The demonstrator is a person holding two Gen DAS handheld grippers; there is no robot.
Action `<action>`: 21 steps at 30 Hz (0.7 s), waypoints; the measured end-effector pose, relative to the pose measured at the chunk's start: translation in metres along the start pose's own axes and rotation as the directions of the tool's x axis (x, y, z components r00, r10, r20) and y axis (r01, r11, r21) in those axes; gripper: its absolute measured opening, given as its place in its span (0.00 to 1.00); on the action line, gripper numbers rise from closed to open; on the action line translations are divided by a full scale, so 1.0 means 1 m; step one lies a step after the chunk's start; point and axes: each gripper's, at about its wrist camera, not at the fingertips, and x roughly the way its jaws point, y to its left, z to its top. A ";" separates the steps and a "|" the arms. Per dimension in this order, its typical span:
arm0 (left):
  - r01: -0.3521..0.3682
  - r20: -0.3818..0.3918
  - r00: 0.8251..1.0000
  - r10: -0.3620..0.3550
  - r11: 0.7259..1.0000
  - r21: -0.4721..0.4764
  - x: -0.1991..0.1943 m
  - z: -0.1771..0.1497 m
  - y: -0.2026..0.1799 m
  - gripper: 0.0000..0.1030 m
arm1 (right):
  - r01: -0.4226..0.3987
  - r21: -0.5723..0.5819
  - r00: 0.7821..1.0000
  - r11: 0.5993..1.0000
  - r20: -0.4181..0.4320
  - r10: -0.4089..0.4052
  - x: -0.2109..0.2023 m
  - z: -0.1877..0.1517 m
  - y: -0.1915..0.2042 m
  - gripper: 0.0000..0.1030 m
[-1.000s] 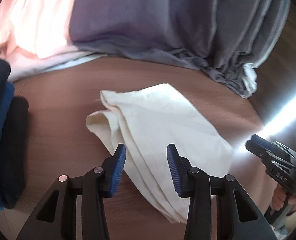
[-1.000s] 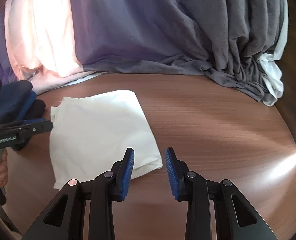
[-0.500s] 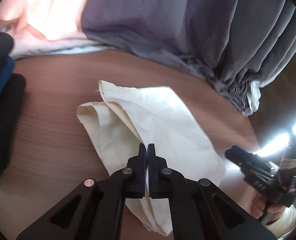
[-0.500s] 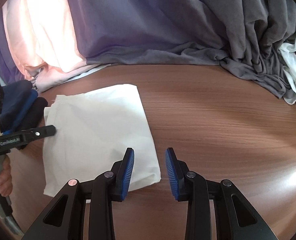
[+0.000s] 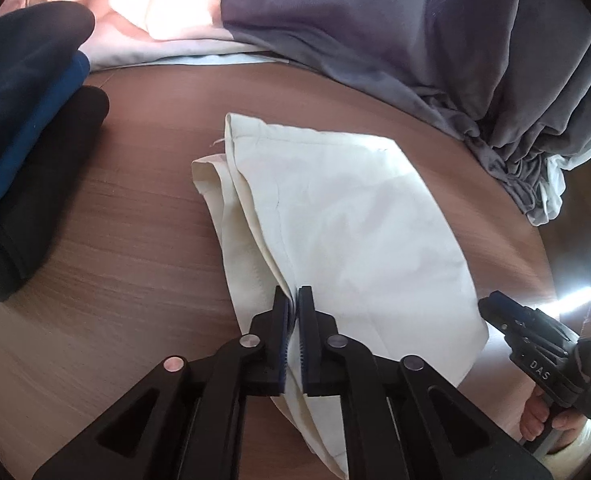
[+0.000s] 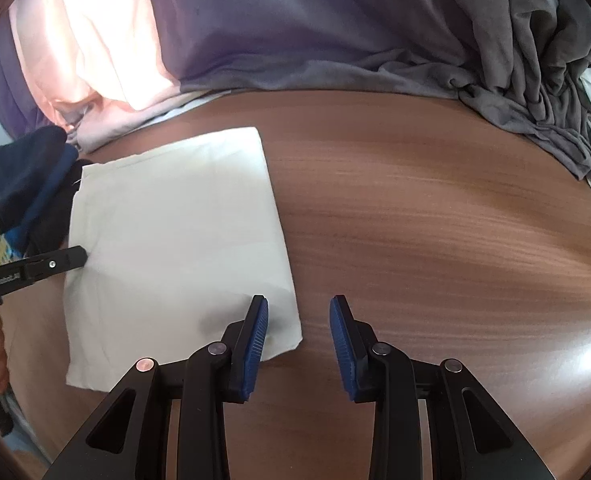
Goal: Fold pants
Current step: 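Open both grippers and release the folded cream shorts onto the table, then grasp the folded edge with the right gripper while the left gripper grasps the waistband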
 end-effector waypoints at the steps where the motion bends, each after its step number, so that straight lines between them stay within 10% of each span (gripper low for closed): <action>1: -0.006 0.001 1.000 0.006 1.000 0.000 0.001 -0.001 0.001 0.13 | 0.002 -0.001 1.000 1.000 -0.003 -0.002 0.000 0.000 0.000 0.32; 11: -0.181 0.061 0.983 0.176 0.979 0.098 -0.024 -0.011 0.000 0.49 | 0.070 -0.024 0.997 0.997 -0.024 -0.070 -0.011 -0.003 0.001 0.34; 14: -0.136 0.090 0.988 0.127 0.986 0.095 -0.028 -0.007 0.002 0.54 | 0.054 0.007 0.998 0.999 0.025 -0.054 -0.027 -0.001 0.002 0.53; 21: -0.050 0.085 0.995 0.050 0.999 0.005 -0.004 0.009 0.012 0.54 | 0.016 0.061 0.998 0.998 0.058 -0.019 -0.017 0.006 0.006 0.53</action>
